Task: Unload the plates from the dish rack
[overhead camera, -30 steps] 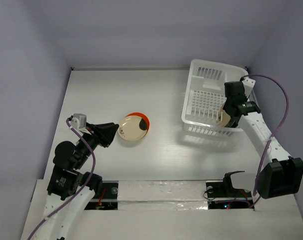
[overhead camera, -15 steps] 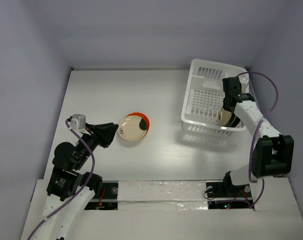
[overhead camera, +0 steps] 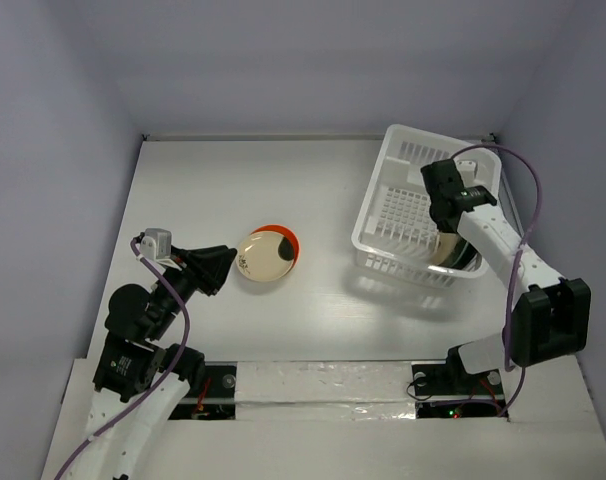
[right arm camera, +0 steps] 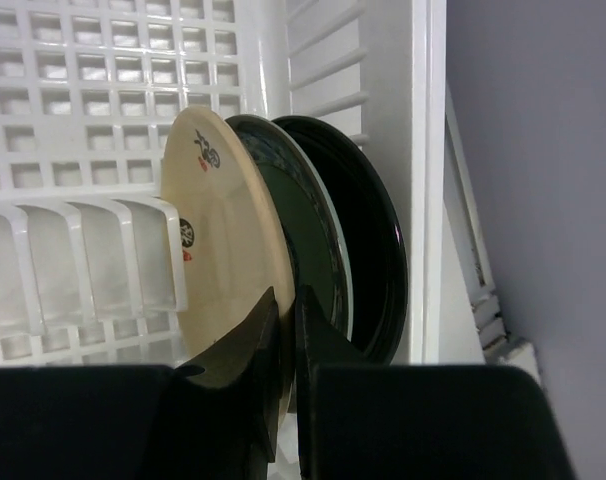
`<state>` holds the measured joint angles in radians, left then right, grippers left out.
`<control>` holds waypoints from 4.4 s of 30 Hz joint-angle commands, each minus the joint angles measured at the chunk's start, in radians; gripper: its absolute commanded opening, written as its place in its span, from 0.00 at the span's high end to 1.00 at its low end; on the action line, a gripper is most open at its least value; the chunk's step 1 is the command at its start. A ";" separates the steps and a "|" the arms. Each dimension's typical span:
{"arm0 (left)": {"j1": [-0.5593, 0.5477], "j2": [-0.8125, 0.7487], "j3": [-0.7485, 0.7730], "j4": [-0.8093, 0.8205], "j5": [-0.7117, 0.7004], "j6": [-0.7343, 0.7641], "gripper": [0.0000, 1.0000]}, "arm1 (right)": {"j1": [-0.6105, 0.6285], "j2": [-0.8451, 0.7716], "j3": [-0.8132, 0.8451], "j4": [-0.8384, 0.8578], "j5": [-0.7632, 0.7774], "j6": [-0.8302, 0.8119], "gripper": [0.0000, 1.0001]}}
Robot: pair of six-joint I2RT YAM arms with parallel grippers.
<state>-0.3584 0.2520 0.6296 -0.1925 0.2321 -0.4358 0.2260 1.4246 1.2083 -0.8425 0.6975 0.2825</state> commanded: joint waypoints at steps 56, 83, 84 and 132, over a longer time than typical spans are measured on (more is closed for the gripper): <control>0.073 0.058 -0.010 0.054 0.035 -0.009 0.72 | 0.472 -0.140 -0.083 0.464 -0.175 0.345 1.00; -0.014 -0.059 0.001 0.038 -0.007 -0.009 0.69 | -0.126 -0.230 -0.118 0.112 -0.242 0.103 0.68; -0.014 -0.060 0.001 0.039 -0.005 -0.009 0.69 | -0.126 -0.216 -0.112 0.112 -0.246 0.095 0.70; 0.013 0.058 -0.005 0.038 -0.014 -0.017 0.68 | 0.187 -0.170 0.103 -0.023 0.211 -0.051 1.00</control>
<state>-0.3550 0.2935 0.6285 -0.1921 0.2161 -0.4473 0.4072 1.2392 1.3533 -0.9199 0.8749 0.2161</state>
